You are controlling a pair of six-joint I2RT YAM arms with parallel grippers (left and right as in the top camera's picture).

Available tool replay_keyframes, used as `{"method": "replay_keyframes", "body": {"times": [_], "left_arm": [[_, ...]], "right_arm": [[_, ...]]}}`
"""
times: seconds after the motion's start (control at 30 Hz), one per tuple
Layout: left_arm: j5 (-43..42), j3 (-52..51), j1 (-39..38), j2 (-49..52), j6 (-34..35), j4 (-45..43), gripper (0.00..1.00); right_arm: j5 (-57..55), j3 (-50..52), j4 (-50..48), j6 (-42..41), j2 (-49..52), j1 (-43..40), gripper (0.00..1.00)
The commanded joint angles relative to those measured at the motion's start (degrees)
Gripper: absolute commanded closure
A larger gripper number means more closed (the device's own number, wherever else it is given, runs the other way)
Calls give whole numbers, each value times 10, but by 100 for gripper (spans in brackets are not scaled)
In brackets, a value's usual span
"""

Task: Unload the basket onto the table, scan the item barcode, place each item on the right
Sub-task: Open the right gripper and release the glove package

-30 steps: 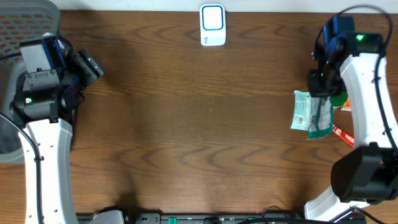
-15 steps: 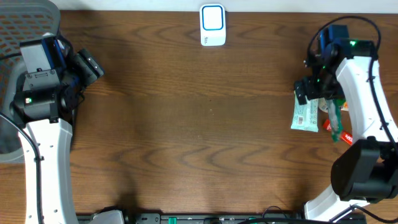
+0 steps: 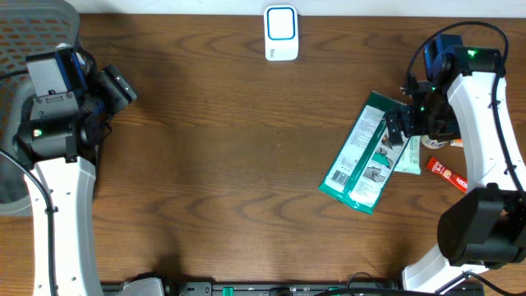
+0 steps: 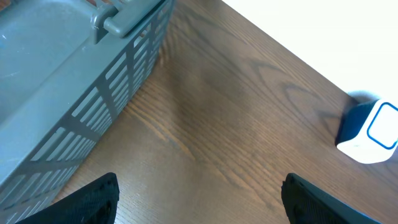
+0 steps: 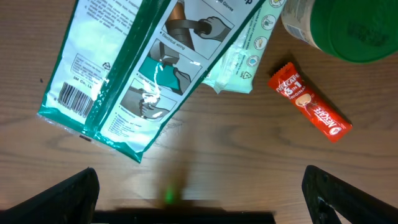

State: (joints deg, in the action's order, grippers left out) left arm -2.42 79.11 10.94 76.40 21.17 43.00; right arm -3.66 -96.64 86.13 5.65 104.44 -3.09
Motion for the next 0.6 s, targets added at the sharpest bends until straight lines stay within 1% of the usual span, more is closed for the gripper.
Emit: {"method": "replay_keyframes", "body": {"times": [0.0, 0.07, 0.13, 0.27, 0.57], "left_arm": [[5, 3, 3, 4, -1, -2, 16], [5, 3, 3, 4, -1, -2, 16], [5, 3, 3, 4, -1, -2, 16], [5, 3, 3, 4, -1, -2, 16], [5, 3, 3, 4, -1, -2, 16]], "right_arm": [[-7, -6, 0, -13, -7, 2, 1], [5, -11, 2, -13, -7, 2, 1], [44, -20, 5, -11, -9, 2, 1], [128, -32, 7, 35, -19, 1, 1], [129, -30, 0, 34, -21, 1, 1]]}}
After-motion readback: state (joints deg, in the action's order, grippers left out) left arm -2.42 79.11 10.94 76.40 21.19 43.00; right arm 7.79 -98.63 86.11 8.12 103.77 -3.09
